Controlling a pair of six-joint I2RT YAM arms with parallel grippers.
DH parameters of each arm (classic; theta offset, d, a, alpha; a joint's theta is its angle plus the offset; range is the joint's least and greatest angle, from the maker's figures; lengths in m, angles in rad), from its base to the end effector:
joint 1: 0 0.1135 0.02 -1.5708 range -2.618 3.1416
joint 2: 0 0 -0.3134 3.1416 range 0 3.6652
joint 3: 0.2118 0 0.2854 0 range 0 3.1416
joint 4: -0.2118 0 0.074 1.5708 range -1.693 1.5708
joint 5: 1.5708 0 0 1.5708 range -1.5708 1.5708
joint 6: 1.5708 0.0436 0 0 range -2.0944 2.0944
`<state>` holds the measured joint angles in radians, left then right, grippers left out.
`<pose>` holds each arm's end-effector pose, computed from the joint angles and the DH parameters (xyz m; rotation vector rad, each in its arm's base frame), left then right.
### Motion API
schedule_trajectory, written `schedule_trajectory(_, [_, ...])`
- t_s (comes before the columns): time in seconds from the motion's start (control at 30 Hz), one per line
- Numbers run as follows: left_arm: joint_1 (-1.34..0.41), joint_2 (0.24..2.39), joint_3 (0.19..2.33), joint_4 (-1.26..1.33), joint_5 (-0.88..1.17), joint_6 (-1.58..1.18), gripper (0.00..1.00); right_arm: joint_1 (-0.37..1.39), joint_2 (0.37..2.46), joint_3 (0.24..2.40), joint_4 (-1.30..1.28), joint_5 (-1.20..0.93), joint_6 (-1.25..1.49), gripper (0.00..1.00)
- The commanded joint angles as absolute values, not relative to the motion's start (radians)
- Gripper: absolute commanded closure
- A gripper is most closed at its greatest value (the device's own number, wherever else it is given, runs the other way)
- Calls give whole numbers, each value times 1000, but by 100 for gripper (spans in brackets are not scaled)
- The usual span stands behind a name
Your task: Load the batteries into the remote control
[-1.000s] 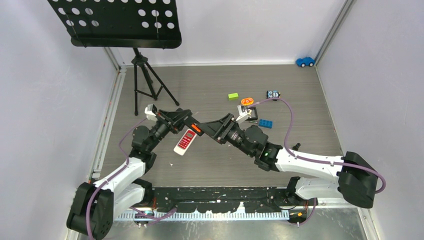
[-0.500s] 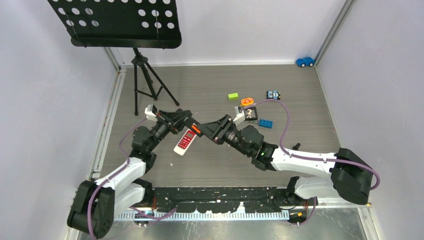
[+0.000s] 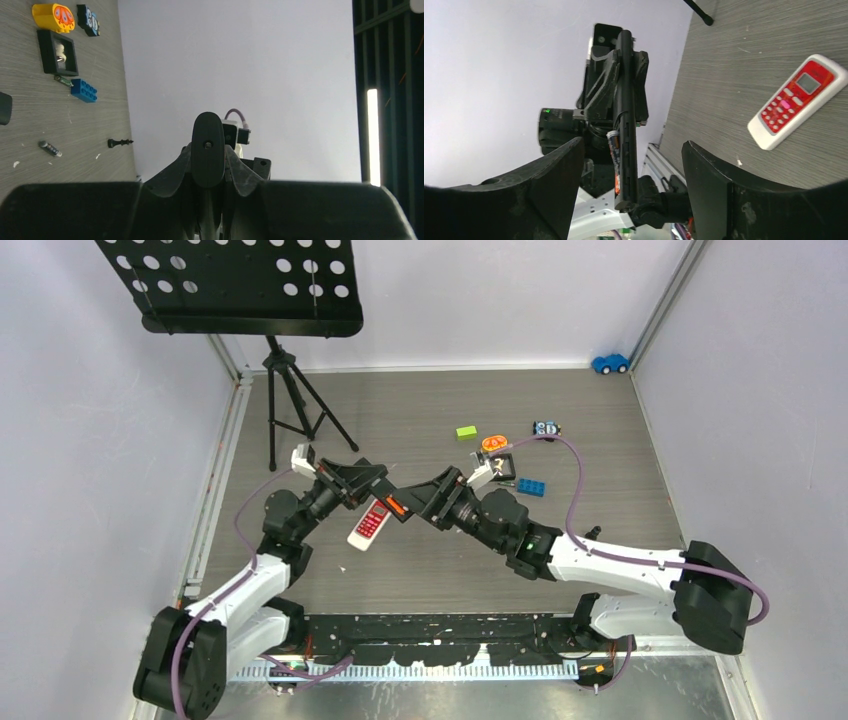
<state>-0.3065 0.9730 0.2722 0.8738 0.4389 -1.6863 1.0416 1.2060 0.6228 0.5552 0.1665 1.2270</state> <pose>0.1921 -0.0802 0.2580 -0.7239 1.5764 -1.8780 0.1532 0.2476 0.2994 0.3212 1.8308 1.5672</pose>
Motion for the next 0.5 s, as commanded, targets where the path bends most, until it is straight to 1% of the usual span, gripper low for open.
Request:
schedule_trajectory(0.0, [-304, 943, 353, 818, 516, -1537, 100, 1045, 1164, 706, 420, 191, 1132, 23])
schedule_trajectory(0.07, [-304, 933, 389, 696, 553, -1437, 100, 1045, 1152, 731, 312, 205, 1069, 22])
schedule_trajectory(0.17, [-307, 926, 491, 345, 593, -1206, 100, 1041, 1141, 769, 125, 236, 955, 21])
schedule_trajectory(0.23, [-322, 935, 554, 141, 563, -1060, 100, 1038, 1147, 781, 26, 256, 899, 21])
schedule_trajectory(0.3, [-343, 959, 600, -6, 502, -962, 100, 1035, 1162, 775, -35, 251, 856, 22])
schedule_trajectory(0.4, [-380, 1031, 636, -89, 434, -898, 100, 1035, 1188, 746, -41, 237, 826, 28])
schedule_trajectory(0.47, [-416, 1091, 664, -120, 373, -875, 100, 1036, 1202, 728, -26, 249, 835, 35])
